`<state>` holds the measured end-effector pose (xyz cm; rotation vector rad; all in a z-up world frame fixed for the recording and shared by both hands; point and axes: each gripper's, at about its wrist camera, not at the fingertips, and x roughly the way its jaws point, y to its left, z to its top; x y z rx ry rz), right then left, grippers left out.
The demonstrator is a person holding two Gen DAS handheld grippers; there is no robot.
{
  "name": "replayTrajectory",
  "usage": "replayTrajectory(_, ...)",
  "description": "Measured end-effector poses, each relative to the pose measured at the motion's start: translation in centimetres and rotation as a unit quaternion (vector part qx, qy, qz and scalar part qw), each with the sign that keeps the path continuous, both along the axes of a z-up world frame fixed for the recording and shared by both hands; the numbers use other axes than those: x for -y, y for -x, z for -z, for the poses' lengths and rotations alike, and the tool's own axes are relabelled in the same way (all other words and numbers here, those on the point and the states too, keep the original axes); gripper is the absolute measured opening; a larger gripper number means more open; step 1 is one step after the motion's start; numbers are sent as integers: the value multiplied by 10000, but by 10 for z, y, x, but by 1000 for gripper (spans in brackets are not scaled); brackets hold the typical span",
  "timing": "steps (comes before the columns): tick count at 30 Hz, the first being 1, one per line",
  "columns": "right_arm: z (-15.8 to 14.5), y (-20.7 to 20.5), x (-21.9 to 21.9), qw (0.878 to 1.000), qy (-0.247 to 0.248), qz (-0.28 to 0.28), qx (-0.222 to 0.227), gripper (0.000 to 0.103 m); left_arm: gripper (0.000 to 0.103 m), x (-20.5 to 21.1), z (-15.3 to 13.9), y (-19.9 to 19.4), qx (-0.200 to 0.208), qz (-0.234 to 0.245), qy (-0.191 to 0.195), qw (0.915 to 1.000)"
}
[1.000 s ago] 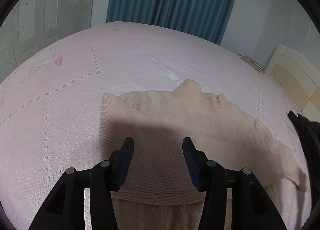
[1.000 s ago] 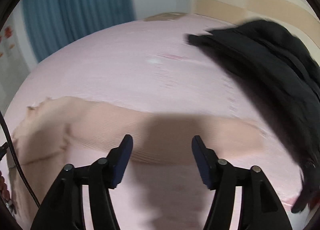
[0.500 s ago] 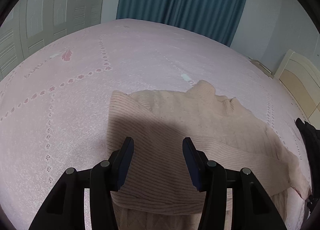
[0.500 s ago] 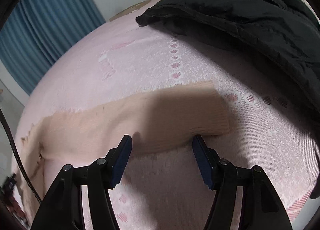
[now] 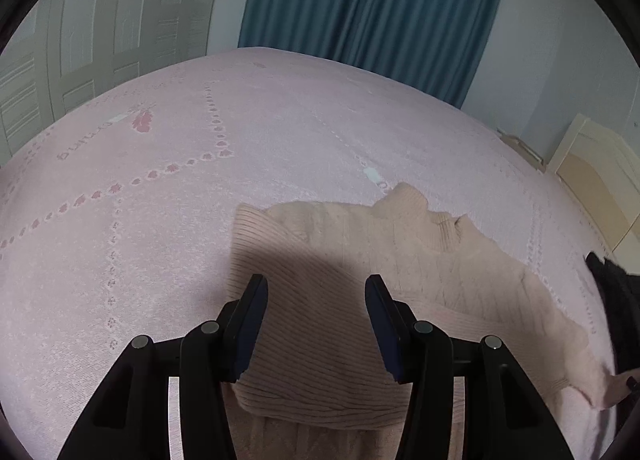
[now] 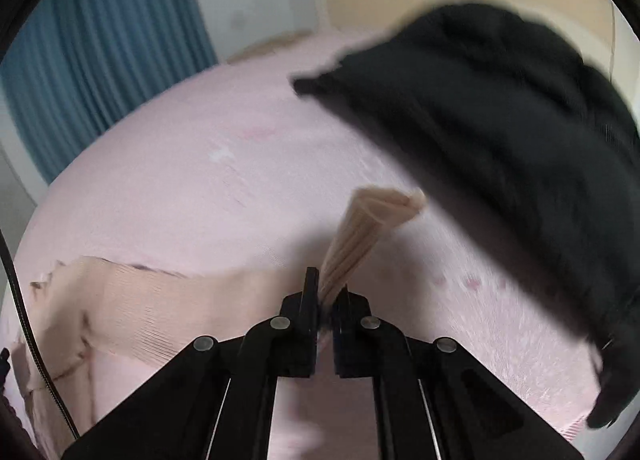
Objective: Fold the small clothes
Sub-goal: 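Grasp the other sleeve cuff with the right tool and fold it over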
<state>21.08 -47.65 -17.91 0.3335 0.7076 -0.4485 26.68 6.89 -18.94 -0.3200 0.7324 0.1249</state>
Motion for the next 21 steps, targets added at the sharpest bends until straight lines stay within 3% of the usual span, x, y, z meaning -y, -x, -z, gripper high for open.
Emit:
replayTrajectory(4, -53, -27, -66, 9964, 560, -565, 302, 5, 50, -15, -7, 6, 47, -125, 95, 9999)
replayTrajectory(6, -81, -48, -120, 9902, 804, -1035, 492, 5, 51, -25, -10, 10, 41, -215, 167, 9996)
replayTrajectory(12, -113, -88, -282, 9630, 663, -2488, 793, 5, 53, -63, -11, 20, 27, -488, 151, 9987)
replayTrajectory(15, -102, -106, -362, 9429, 160, -3236, 776, 5, 53, -87, -7, 24, -31, -617, 356, 9975)
replayTrajectory(19, -48, -121, -447, 9194, -520, -3889, 290, 5, 53, -107, -2, 29, -87, -781, 279, 9965)
replayTrajectory(21, -16, -131, -467, 9133, -650, -4021, -22, 6, 53, -112, 1, 29, -115, -793, 345, 9962)
